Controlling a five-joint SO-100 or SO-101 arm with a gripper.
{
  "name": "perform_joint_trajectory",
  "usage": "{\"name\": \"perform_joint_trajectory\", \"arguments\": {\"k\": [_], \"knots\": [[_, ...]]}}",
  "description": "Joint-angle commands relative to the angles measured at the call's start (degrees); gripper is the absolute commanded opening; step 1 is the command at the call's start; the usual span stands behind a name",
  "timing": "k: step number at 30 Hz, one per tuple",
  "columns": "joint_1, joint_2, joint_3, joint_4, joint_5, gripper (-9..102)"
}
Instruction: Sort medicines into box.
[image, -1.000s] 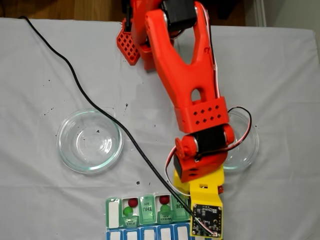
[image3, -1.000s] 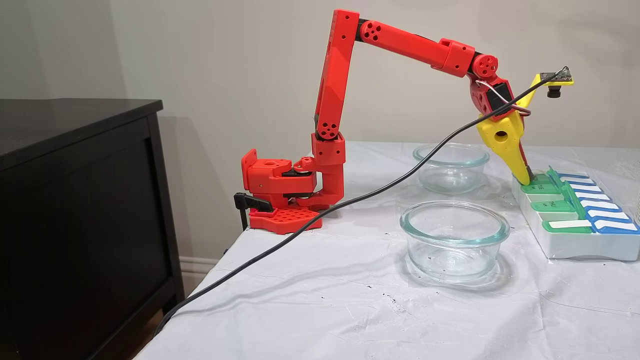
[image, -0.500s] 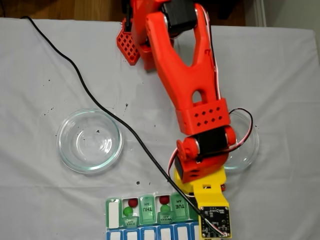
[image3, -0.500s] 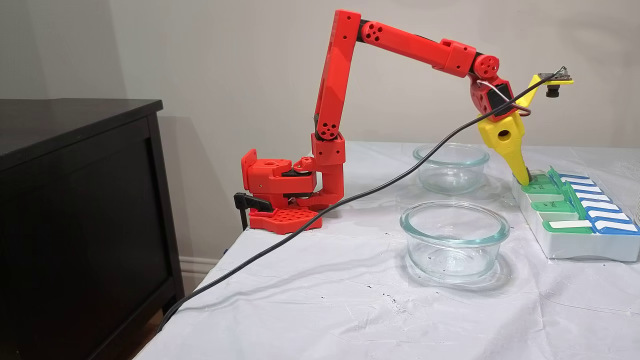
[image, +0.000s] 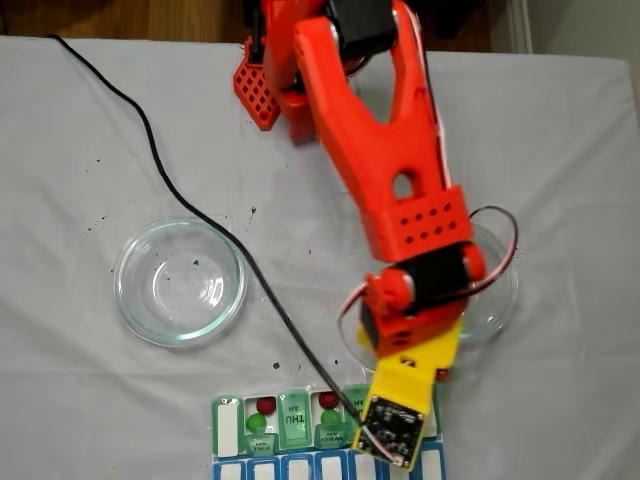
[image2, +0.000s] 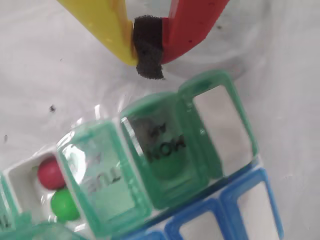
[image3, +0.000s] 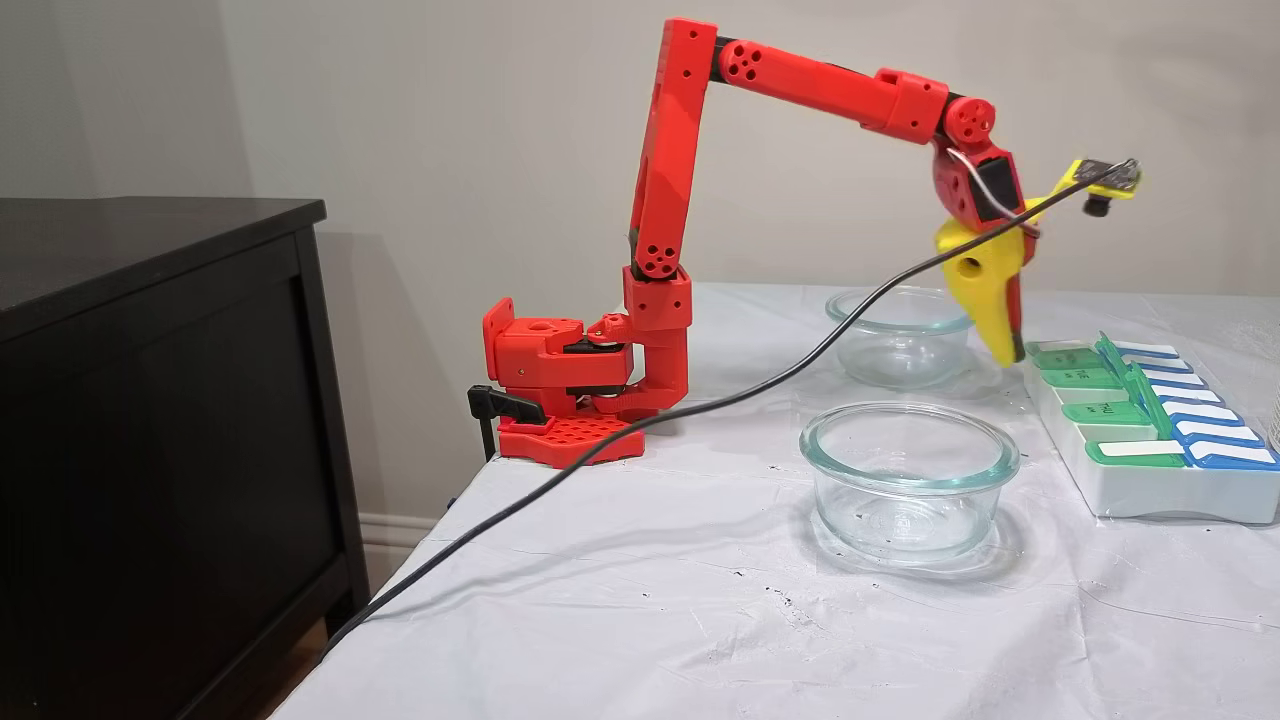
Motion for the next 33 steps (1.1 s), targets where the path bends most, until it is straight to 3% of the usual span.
{"name": "perform_joint_trajectory", "arguments": {"k": [1, 14, 20, 33], "knots": [[3.78, 12.13, -6.94, -0.18, 8.70, 0], [15.38, 14.06, -7.91, -8.35, 19.51, 0], [16.61, 10.11, -6.59, -13.97, 21.71, 0], [13.97, 5.19, -4.39, -16.26, 24.17, 0]]}}
